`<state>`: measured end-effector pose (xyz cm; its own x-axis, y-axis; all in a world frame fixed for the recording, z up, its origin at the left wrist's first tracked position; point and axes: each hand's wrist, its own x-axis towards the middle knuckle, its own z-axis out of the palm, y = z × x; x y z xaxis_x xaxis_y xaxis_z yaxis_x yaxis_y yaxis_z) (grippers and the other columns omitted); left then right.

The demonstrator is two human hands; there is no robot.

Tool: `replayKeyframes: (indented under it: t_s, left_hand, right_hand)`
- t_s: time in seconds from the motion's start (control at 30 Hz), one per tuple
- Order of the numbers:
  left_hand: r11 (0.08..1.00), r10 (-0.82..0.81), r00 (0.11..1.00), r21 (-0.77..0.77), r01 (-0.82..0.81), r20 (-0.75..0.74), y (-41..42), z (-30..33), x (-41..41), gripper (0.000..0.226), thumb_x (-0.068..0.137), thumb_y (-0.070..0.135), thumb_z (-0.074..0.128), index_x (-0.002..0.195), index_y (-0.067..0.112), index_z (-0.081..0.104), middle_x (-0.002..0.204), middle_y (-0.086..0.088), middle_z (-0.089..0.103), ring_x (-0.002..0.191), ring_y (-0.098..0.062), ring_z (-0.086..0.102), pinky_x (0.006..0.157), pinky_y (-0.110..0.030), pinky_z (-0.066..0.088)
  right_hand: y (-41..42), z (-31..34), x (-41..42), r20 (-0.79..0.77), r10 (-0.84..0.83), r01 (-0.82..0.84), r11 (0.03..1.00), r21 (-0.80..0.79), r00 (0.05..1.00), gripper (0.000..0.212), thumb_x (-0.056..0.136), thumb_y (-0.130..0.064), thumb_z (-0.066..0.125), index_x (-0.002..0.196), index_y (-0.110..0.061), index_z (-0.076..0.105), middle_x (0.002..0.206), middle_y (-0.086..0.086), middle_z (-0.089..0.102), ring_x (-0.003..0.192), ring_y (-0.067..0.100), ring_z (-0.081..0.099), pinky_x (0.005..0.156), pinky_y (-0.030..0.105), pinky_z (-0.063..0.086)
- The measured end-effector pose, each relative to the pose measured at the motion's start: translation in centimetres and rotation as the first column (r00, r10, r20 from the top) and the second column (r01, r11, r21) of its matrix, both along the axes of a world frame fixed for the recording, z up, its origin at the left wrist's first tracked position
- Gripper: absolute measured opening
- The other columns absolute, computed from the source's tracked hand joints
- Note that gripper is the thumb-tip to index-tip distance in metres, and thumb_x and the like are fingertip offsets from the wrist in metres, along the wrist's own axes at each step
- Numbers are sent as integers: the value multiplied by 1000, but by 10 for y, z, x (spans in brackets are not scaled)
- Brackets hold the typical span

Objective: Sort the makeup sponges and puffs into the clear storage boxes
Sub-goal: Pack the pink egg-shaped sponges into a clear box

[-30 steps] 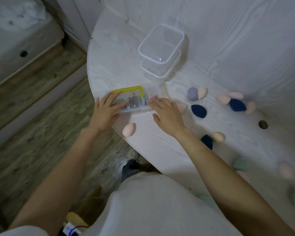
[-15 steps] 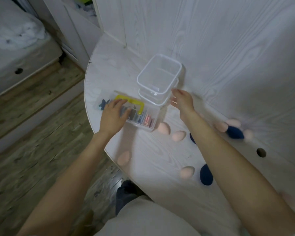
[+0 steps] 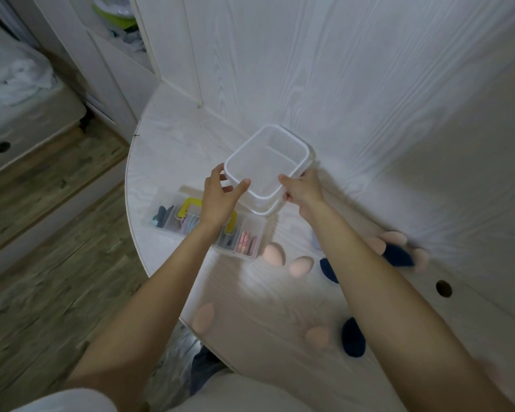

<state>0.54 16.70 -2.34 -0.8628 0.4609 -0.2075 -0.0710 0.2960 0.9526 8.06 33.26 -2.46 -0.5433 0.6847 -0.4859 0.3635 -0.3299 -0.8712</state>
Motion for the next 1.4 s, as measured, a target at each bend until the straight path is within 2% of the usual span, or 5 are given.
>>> replayKeyframes:
  t_s: [0.37,0.6,0.87,1.2,1.4]
  left_hand:
    - [984,73,993,170,-57,-88,-26,39,14,46,86,22,62,123,42,43,127,5,43,106,-6,54,78,-24,53]
    - [973,-29,985,232,-11,168,-80,41,43,36,94,15,47,130,22,44,111,15,55,107,-7,55,76,-23,51]
    - [986,-138,985,107,127,103,-109,8,54,70,77,28,73,137,35,38,136,13,48,124,-6,45,96,-27,43]
    - [970,-186,976,-177,165,-112,-110,20,50,51,80,4,64,129,13,53,114,11,57,108,-9,52,85,-16,37]
    - [947,-322,925,-77,313,-202,-117,26,68,53,76,-5,59,118,27,57,102,17,63,93,15,57,82,-4,40]
  right_hand:
    - [-56,77,50,-287,13,-22,999,-29,958,23,86,-2,63,107,-7,54,101,15,63,86,23,65,63,28,57]
    - [-114,84,101,-188,182,-213,963,-166,965,44,94,-25,54,132,-26,31,113,14,56,99,24,64,78,35,58]
    - [-128,73,113,69,419,-423,875,236,905,48,98,-38,40,141,-42,20,96,4,62,96,17,59,86,35,50]
    - [-93,80,105,98,283,-245,547,801,954,36,92,-19,56,127,-27,50,150,4,24,136,13,24,105,22,24]
    - [-76,80,131,158,335,-367,782,504,929,57,93,-25,54,139,-44,26,110,7,63,92,18,61,86,34,48]
